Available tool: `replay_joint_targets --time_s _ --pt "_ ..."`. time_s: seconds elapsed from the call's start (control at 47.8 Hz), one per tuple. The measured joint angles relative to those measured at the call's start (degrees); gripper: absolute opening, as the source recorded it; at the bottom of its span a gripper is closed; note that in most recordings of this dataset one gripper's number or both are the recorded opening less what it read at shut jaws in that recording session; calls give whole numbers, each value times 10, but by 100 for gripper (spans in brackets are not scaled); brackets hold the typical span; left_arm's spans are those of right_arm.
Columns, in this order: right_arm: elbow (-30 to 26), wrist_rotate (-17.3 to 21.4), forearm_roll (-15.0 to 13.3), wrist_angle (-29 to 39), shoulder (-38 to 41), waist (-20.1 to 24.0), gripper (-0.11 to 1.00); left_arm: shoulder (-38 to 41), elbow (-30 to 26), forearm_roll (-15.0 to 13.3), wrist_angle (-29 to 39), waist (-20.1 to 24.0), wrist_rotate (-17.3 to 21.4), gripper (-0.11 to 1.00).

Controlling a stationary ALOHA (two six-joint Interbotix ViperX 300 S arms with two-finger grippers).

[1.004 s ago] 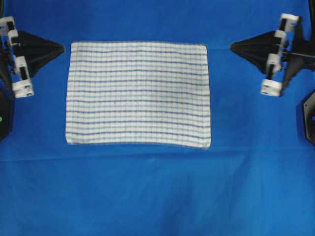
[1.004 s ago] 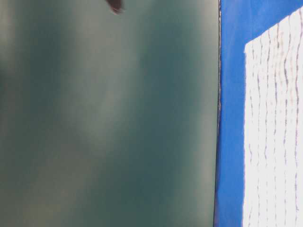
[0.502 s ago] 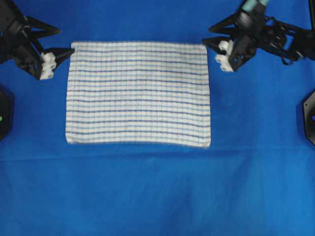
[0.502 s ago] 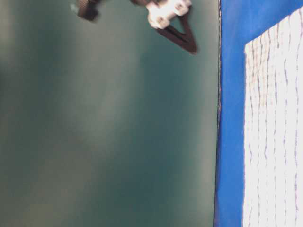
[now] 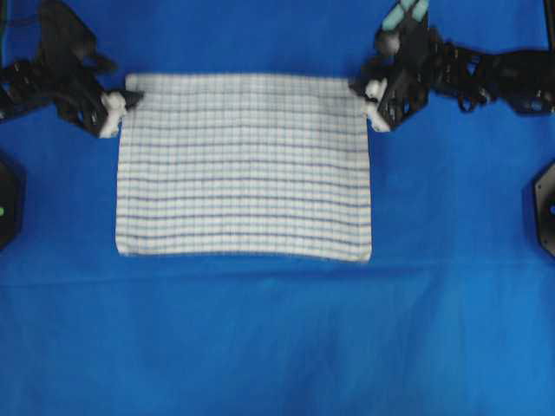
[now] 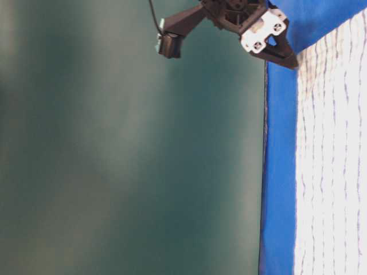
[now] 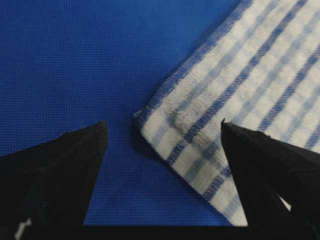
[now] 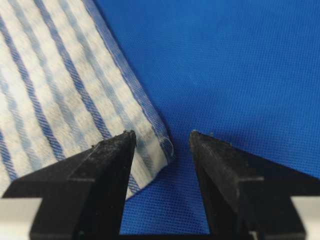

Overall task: Fold the blue towel.
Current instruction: 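Grasp far corners and fold them toward the near edge with both grippers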

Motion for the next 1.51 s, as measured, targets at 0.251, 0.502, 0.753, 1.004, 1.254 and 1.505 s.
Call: replay_joint_targets --time_s 0.251,0.502,0.753,1.004,1.254,1.505 --pt "-5 0 0 -7 18 -4 44 22 -11 0 2 29 2 77" --pt "-11 0 0 -9 30 -4 8 52 -29 0 15 27 16 28" --pt "-11 0 0 -7 32 -4 8 56 -33 1 27 15 25 6" --pt "-10 -1 0 -6 18 -5 8 31 -31 1 61 12 25 6" --pt "-5 0 0 -3 -12 -5 8 -34 -29 1 97 10 33 6" --pt "1 3 0 8 -39 -4 8 -64 -26 1 101 -1 39 6"
